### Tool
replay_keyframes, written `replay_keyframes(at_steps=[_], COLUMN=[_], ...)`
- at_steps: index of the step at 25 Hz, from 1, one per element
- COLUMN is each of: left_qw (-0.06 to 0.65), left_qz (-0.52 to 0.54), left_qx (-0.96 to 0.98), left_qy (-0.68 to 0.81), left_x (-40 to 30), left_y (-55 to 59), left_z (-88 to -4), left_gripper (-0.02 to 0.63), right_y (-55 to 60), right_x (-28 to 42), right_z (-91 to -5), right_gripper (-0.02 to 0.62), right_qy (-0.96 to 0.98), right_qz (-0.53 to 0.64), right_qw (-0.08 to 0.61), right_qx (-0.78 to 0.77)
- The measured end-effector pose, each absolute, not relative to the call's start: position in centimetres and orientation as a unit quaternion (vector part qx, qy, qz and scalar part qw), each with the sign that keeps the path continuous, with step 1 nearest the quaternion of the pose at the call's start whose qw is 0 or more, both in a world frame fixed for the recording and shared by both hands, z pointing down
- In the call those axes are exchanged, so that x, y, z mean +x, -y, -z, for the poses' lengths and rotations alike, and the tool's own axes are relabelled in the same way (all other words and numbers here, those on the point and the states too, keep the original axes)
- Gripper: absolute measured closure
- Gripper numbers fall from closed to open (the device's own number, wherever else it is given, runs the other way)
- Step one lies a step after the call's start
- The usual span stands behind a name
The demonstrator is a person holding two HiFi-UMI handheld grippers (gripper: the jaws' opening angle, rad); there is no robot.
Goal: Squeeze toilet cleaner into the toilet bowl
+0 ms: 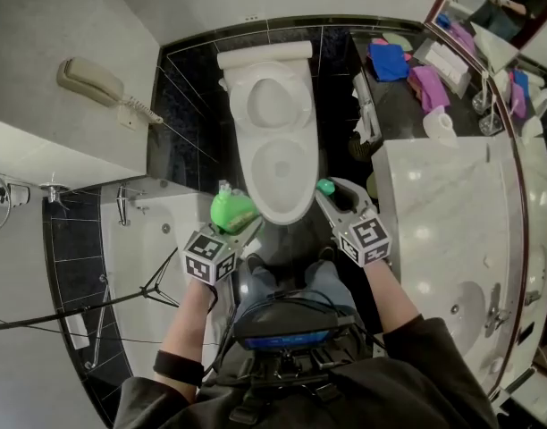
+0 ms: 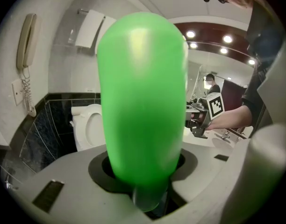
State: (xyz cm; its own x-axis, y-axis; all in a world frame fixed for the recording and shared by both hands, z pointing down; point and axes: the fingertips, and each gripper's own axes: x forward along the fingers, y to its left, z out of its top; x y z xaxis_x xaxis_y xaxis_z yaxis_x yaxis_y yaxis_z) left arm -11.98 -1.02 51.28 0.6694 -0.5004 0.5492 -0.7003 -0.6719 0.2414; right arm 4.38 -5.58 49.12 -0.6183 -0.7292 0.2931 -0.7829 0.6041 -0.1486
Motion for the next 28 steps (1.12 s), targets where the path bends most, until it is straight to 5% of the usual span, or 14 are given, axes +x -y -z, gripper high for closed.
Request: replay_keyframes(at_steps=[15,28], left_qw=[0.391,0.521], left_qz=[-0.201,-0.188], left_qx=[0.871,0.831], left_qy=[0.218,0.055], left_x=[-1.3,-1.3], left_y=[1.0,-0.1], left_z=[-59.2,-74.0], left_gripper=[0.414,0.414], right_y=[8.4,13.3], right_x=[10.2,8.4], right_z=[-52.6,-63.0], right_gripper=[0.434,0.434], right_qy=[0.894,0.862], right_qz=[-0.128,-0.135], right_qw=[0.083,0.097], right_qx=[0.421,0.479])
